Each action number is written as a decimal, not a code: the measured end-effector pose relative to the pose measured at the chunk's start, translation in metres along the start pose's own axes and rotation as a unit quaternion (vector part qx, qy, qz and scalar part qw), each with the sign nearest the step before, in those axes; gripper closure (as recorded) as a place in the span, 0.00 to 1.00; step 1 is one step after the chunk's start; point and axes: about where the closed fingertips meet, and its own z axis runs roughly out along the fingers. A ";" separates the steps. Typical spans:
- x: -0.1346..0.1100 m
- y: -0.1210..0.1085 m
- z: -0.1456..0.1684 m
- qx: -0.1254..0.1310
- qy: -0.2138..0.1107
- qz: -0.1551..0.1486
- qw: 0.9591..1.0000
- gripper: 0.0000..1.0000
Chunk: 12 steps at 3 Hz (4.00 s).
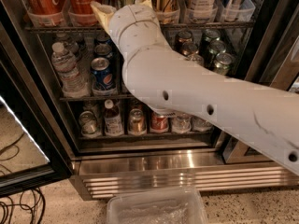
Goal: Pick green can from top shelf of fridge
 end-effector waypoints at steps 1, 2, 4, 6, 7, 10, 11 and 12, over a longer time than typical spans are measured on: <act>-0.004 -0.005 0.004 0.025 -0.003 -0.008 1.000 0.28; -0.004 -0.008 0.007 0.040 0.000 -0.012 0.999 0.35; 0.005 -0.004 0.028 0.044 0.011 -0.001 0.999 0.34; 0.006 -0.011 0.035 0.072 0.012 -0.004 0.997 0.34; 0.007 -0.016 0.035 0.089 0.014 -0.006 0.996 0.38; 0.009 -0.018 0.036 0.098 0.016 -0.006 0.995 0.66; 0.005 -0.019 0.034 0.098 0.012 -0.007 0.995 0.89; -0.009 -0.023 0.023 0.080 -0.015 -0.003 0.997 1.00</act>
Offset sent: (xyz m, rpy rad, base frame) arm 0.0152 -0.0094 0.0010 -0.0029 -0.0107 -0.1226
